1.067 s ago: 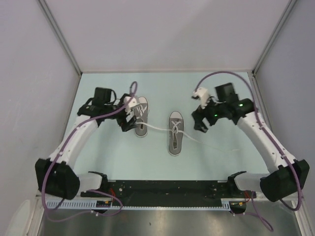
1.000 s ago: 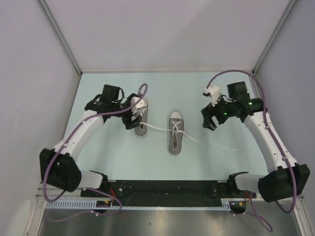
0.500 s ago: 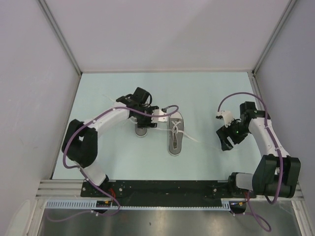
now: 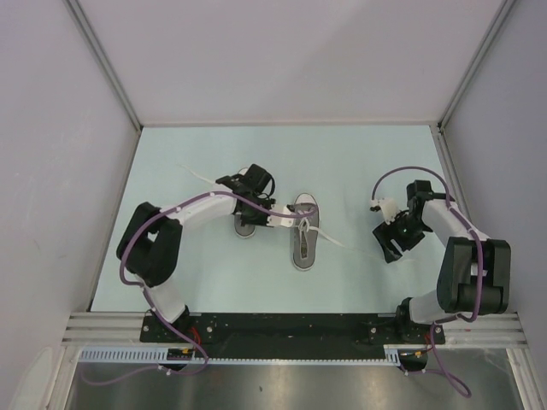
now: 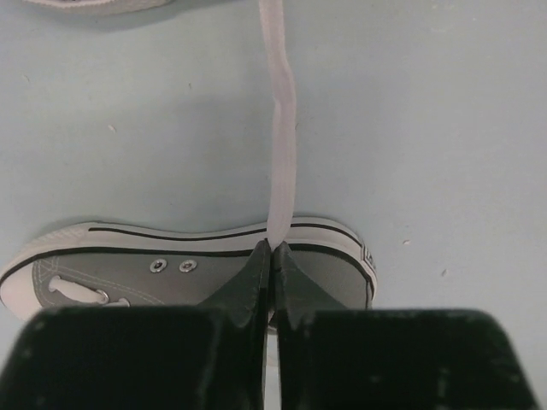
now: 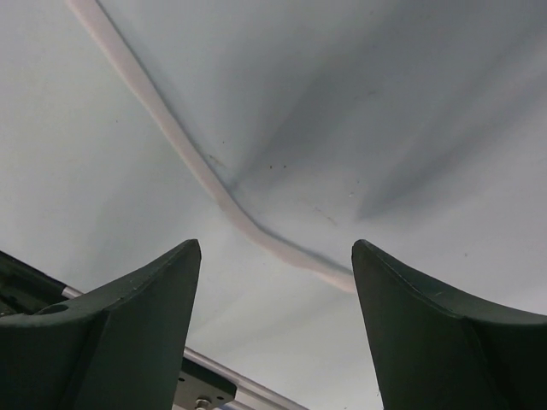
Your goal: Tie the shoes
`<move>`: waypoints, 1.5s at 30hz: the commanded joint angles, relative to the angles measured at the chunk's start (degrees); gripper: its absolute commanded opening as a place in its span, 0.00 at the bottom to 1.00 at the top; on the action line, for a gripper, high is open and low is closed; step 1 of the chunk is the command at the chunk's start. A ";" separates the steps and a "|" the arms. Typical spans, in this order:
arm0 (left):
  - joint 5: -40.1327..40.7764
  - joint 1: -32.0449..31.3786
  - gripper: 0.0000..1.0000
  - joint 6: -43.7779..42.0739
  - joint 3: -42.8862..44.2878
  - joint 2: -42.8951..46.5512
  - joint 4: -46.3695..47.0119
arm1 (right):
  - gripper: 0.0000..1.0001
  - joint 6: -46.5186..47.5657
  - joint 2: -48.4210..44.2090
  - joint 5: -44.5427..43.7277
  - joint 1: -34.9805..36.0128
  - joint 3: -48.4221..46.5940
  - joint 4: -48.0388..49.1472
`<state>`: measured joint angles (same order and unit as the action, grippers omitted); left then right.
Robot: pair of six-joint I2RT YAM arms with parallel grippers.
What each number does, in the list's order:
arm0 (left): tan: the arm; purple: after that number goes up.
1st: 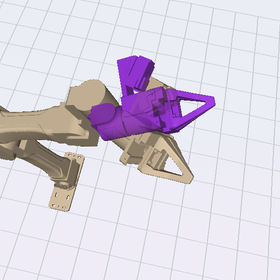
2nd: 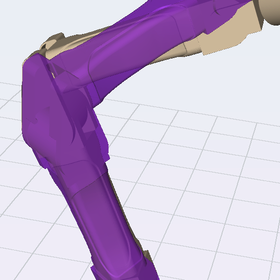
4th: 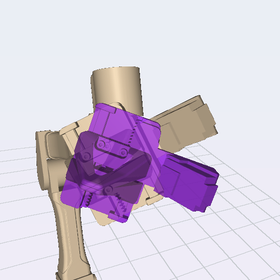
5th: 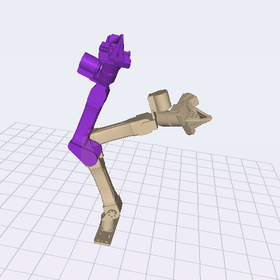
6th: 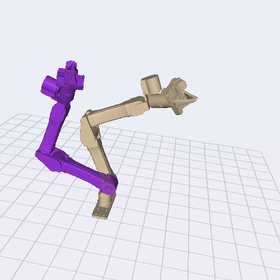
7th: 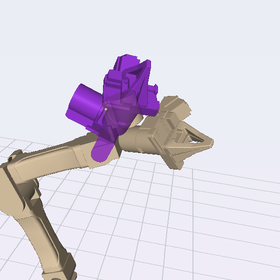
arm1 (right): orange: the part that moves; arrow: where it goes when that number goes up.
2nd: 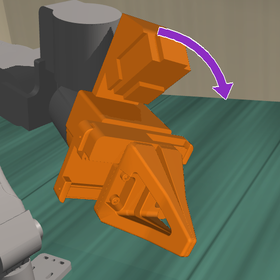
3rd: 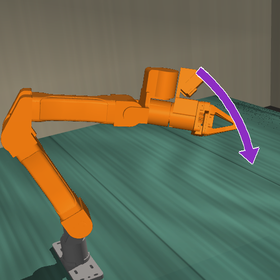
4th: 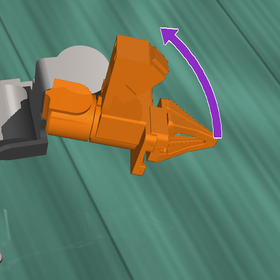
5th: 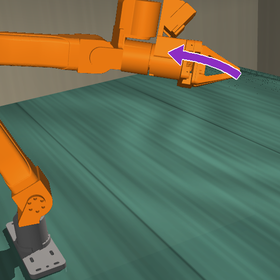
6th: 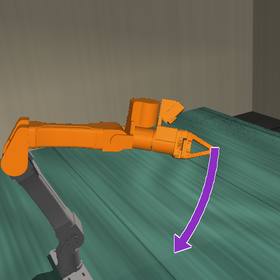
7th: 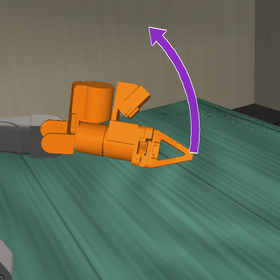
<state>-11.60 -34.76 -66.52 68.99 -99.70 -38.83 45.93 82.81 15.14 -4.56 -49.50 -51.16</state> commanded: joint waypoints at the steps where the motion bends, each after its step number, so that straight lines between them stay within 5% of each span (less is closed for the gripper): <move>1: 1.84 -0.66 0.00 1.65 0.35 -0.32 1.21 | 0.75 -0.58 1.92 -1.51 2.71 0.89 3.69; 9: -6.07 -0.75 0.00 8.60 3.16 9.34 -0.80 | 0.66 -3.30 2.36 -2.65 6.57 0.98 5.71; 18: -12.48 -0.83 0.00 17.73 4.40 17.69 -3.54 | 0.46 -2.25 3.15 -5.90 8.77 4.23 9.93; 29: -16.79 -1.27 0.00 25.56 1.06 23.41 -2.74 | 0.40 -2.16 -2.12 -6.71 13.87 9.15 8.54; 45: -21.01 -10.84 0.00 30.04 2.81 21.83 -0.81 | 0.51 -2.95 -6.42 -2.92 14.93 8.10 3.70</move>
<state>-29.26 -43.16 -39.35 69.84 -77.78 -41.15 43.53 75.99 10.96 10.24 -41.04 -46.44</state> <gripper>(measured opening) 0.007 0.508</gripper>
